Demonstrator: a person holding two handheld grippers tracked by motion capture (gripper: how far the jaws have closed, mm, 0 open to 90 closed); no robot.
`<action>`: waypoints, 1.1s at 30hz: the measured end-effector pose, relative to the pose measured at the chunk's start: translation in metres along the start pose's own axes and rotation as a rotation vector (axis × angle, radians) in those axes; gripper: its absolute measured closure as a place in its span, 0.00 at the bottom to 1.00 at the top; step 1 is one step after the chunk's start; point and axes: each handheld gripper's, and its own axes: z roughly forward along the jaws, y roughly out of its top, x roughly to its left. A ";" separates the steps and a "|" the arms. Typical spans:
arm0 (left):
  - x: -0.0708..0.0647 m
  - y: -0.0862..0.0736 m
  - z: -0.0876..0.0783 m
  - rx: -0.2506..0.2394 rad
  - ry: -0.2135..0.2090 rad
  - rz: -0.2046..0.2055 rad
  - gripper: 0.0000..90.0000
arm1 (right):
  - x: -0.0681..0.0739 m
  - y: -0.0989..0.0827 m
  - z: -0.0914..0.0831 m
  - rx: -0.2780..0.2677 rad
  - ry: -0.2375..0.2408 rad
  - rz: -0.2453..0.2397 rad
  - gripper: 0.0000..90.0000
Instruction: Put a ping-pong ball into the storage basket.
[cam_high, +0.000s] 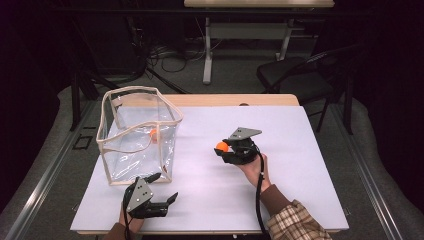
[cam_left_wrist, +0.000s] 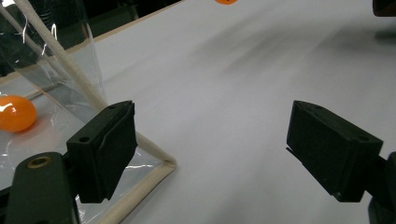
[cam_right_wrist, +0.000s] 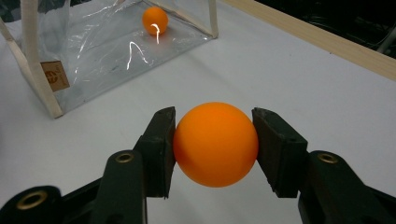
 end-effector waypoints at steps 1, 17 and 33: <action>0.000 0.000 0.000 -0.001 0.001 -0.001 0.18 | 0.000 0.001 0.000 0.000 -0.002 -0.004 0.56; 0.000 0.000 -0.001 -0.002 0.000 -0.001 0.18 | 0.001 0.010 0.005 -0.022 0.004 0.001 0.56; 0.000 0.000 -0.001 -0.005 0.004 -0.003 0.18 | 0.002 0.022 0.006 -0.034 0.003 -0.007 0.57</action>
